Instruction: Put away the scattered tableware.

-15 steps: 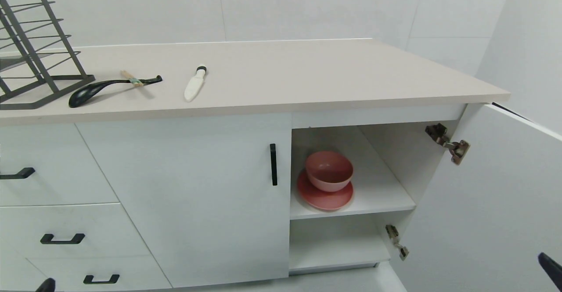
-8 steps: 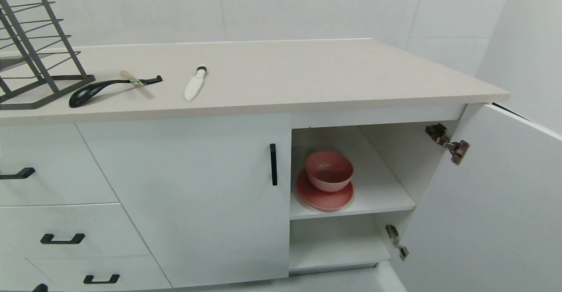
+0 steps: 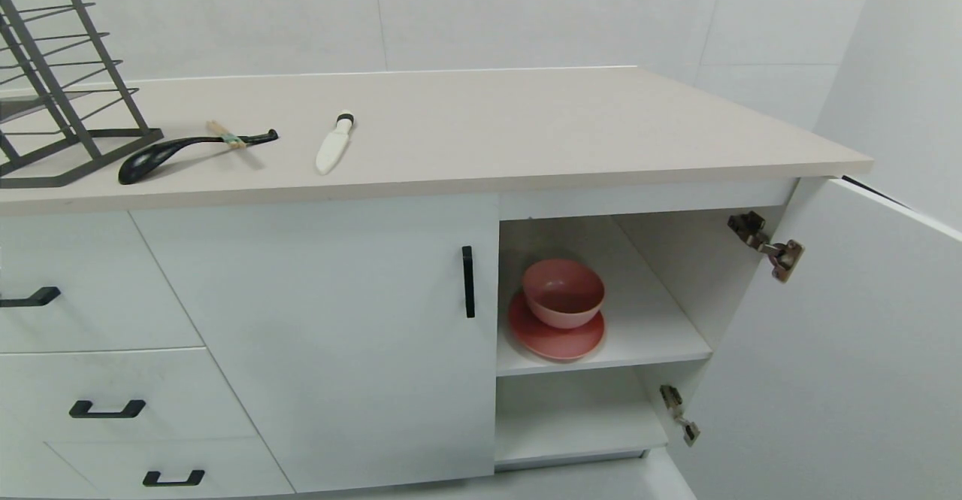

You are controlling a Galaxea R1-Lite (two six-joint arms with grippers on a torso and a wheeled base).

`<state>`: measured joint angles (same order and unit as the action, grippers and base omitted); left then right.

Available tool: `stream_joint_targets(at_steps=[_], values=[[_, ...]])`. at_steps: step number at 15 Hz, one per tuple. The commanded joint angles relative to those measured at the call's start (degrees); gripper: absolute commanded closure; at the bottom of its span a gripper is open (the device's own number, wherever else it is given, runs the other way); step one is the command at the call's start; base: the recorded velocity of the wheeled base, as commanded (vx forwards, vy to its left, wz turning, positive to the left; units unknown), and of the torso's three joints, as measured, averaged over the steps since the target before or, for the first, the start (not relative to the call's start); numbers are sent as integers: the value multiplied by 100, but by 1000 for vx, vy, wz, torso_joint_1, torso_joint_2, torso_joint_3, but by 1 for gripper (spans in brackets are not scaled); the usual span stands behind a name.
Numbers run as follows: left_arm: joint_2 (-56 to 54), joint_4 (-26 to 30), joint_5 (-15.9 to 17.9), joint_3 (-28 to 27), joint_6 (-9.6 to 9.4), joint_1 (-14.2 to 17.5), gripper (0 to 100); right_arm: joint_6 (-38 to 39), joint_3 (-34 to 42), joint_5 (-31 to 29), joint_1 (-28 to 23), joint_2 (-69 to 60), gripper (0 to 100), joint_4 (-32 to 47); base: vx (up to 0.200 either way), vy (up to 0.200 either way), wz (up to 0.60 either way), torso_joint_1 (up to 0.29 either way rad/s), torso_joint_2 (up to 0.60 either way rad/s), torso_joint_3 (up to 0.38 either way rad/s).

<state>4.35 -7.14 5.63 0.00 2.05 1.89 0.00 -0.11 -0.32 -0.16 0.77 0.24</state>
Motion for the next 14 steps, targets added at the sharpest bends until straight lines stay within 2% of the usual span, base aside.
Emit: stream_joint_targets(at_steps=[1,3,4,5,11,14], values=[[-66,336,-9,0,-11,13,0,26,2,5,7,-68,0,2,0,0,0,0,0,0],[-75,451,-80,0,-47,13,0,26,2,5,7,-68,0,2,0,0,0,0,0,0],[-66,626,-326,0,-73,13,0,18,2,5,7,-68,0,2,0,0,0,0,0,0],[-75,758,-379,0,-55,4,0,18,2,5,7,-68,0,2,0,0,0,0,0,0],[-75,706,-379,0,-73,-4,0,18,2,-3,7,-68,0,2,0,0,0,0,0,0],[-75,706,-387,0,-82,-4,0,18,2,-3,7,-68,0,2,-200,0,0,7,2,-1]])
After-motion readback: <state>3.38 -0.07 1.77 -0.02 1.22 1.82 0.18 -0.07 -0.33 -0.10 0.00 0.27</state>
